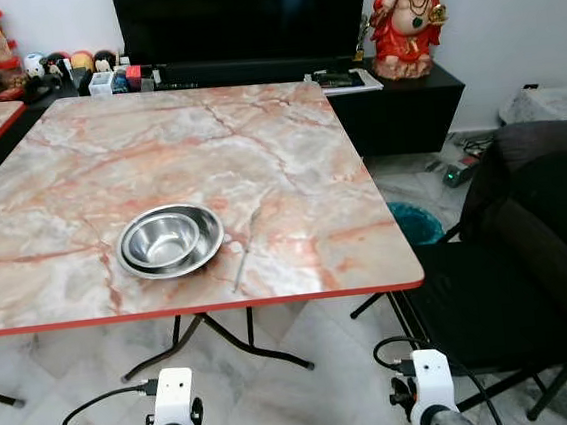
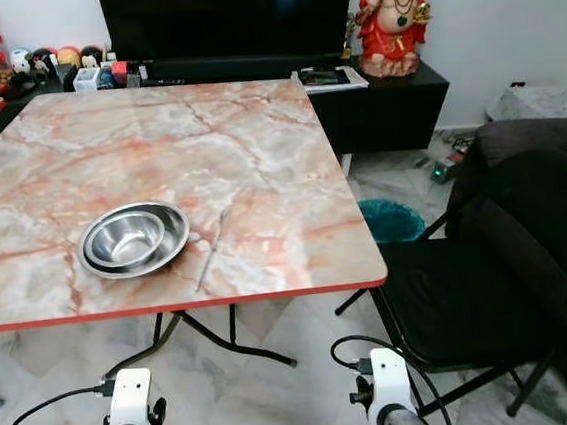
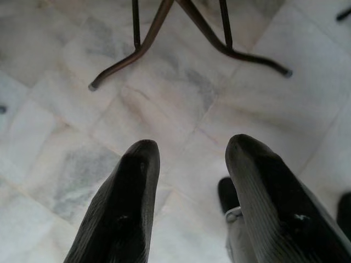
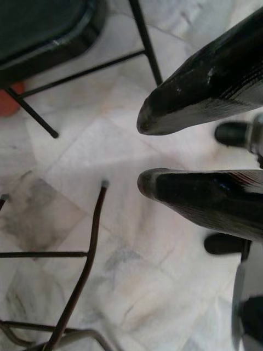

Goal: Setting the table

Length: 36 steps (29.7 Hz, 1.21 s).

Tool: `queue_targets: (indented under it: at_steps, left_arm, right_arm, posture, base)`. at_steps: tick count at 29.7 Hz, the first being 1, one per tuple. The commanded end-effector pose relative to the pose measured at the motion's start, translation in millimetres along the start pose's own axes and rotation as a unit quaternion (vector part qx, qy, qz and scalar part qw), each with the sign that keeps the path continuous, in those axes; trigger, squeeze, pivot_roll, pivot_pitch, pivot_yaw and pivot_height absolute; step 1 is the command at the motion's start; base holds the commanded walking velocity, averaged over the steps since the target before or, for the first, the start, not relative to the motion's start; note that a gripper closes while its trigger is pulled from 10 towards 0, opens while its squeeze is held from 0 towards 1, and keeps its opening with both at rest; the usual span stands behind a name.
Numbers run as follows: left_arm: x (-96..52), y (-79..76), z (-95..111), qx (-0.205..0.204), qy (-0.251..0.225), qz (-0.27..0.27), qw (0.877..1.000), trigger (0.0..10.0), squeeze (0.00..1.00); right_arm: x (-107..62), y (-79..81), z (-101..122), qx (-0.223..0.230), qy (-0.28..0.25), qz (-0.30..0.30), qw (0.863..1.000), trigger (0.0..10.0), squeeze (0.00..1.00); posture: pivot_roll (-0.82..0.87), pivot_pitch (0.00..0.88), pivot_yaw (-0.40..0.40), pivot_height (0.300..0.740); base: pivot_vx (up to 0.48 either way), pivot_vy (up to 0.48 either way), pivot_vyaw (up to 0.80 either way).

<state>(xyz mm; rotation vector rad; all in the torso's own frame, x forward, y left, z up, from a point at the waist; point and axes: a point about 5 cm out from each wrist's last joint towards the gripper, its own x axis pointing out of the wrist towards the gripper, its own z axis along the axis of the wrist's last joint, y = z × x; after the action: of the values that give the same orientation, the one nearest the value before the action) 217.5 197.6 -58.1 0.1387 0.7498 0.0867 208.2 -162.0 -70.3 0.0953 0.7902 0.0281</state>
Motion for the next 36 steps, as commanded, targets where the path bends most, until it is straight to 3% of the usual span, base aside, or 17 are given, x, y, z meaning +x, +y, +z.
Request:
queue_targets:
  at_steps: [1,6,19,24,36]
  left_arm:
    - [1.3,-6.4,3.9,0.003,-0.006,-0.011,1.0,10.0,0.0]
    - [1.2,-4.4,3.7,0.002,-0.013,-0.005,1.0,10.0,0.0]
    - [2.1,-10.2,11.6,0.007,-0.041,-0.02,0.999,10.0,0.0]
    - [2.1,-9.9,12.4,0.0,-0.046,-0.012,0.999,10.0,0.0]
    - [2.7,-8.3,11.8,0.009,-0.039,-0.01,0.999,10.0,0.0]
  right_arm:
    - [-1.8,-9.2,-1.6,0.007,0.0,-0.016,1.0,10.0,0.0]
    - [-1.8,-7.7,-1.9,0.016,-0.002,-0.015,1.0,10.0,0.0]
    - [-0.2,-3.5,2.7,0.016,-0.012,-0.01,1.0,10.0,0.0]
    - [-0.2,-3.7,2.1,0.019,-0.009,-0.014,1.0,10.0,0.0]
    - [-0.3,-2.4,0.6,0.015,-0.005,-0.01,1.0,10.0,0.0]
  posture:
    - [0.01,0.0,-0.037,0.705]
    - [0.01,0.0,-0.034,0.705]
    - [0.01,0.0,-0.023,0.705]
    - [0.01,0.0,-0.021,0.705]
    - [0.01,0.0,-0.013,0.705]
  base:
    - [0.0,0.428,0.0]
    - [0.0,0.373,0.0]
    - [0.0,0.0,0.0]
    - [0.0,0.0,0.8]
    - [0.324,0.0,0.0]
